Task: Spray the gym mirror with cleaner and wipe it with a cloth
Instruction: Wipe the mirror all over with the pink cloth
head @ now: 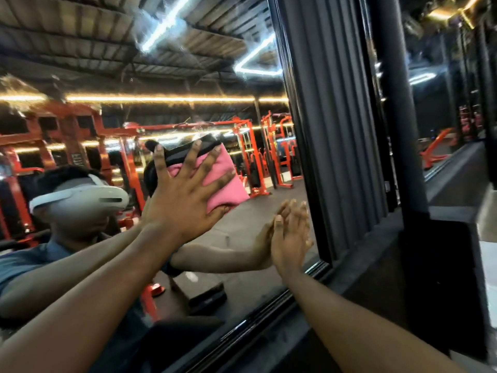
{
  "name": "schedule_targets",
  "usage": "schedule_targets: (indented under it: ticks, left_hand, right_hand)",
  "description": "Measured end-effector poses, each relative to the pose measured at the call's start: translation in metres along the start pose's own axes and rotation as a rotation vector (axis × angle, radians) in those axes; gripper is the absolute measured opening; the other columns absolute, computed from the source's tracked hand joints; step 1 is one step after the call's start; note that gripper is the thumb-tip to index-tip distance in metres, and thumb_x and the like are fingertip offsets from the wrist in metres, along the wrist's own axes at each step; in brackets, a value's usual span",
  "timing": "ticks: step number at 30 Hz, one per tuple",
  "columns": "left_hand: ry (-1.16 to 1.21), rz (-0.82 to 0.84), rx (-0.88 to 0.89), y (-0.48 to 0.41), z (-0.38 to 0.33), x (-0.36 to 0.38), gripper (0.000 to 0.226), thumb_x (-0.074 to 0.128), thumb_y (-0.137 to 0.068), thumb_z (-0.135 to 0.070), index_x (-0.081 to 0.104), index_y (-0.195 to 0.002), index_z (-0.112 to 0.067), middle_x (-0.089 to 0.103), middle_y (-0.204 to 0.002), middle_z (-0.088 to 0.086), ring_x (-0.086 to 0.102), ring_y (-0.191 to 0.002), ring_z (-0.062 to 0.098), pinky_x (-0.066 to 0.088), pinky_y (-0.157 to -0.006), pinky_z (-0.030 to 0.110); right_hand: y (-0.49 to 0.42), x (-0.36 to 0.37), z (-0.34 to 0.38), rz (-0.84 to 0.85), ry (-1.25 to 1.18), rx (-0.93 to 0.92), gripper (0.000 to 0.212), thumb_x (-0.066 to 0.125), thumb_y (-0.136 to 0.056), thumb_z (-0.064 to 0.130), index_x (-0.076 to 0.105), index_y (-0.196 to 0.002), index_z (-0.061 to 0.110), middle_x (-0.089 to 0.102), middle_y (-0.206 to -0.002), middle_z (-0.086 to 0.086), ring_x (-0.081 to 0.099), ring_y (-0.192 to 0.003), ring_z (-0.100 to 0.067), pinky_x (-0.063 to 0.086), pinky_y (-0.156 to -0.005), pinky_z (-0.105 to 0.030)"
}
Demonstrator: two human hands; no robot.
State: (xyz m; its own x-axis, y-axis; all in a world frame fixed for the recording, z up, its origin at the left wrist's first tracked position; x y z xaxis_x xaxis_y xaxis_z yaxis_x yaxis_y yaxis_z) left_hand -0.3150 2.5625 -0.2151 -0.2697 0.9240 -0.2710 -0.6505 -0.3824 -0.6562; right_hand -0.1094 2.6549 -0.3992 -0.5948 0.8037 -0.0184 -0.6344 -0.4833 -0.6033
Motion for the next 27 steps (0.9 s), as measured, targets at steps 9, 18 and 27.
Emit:
schedule_targets:
  ticks: [9, 18, 27]
  left_hand:
    - [0.058, -0.008, -0.021, -0.024, -0.062, 0.021, 0.079, -0.002, -0.094, -0.081, 0.0, -0.164, -0.044, -0.013, -0.174, 0.007, -0.013, -0.159, 0.037, -0.002, -0.113, 0.082]
    - [0.149, -0.011, -0.367, 0.022, -0.11, 0.029, 0.077, 0.035, -0.102, -0.069, 0.0, -0.165, -0.041, -0.013, -0.174, 0.005, -0.01, -0.16, 0.038, -0.006, -0.111, 0.083]
    - [0.107, 0.062, -0.333, 0.026, -0.125, 0.036, 0.078, 0.037, -0.099, -0.076, 0.007, -0.164, -0.046, -0.005, -0.175, 0.003, -0.003, -0.16, 0.037, 0.003, -0.109, 0.087]
  right_hand:
    - [-0.072, -0.026, -0.061, -0.002, 0.146, -0.088, 0.051, 0.033, -0.11, 0.04, 0.026, -0.161, 0.041, 0.03, -0.166, 0.001, 0.03, -0.148, -0.026, 0.029, -0.113, -0.059]
    - [-0.104, -0.024, -0.08, 0.051, -0.136, -0.291, 0.048, 0.028, -0.109, 0.047, 0.031, -0.157, 0.052, 0.052, -0.129, -0.007, 0.059, -0.113, -0.027, 0.053, -0.098, -0.05]
    - [-0.103, -0.024, -0.086, 0.045, -0.251, -0.328, 0.051, 0.035, -0.11, 0.022, 0.039, -0.158, 0.038, 0.051, -0.109, -0.007, 0.057, -0.091, -0.025, 0.053, -0.084, -0.046]
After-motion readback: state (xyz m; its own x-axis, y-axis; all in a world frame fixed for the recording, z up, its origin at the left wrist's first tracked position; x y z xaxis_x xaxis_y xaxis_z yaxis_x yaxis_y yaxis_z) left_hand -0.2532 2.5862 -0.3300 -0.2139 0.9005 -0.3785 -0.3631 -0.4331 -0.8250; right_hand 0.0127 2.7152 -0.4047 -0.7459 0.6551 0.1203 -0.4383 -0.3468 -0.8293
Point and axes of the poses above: each hand's wrist, its own y-axis away from the middle knuckle, its own x-axis out of the palm, z = x × y, the point moved 9 cm from there along -y, towards the middle knuckle
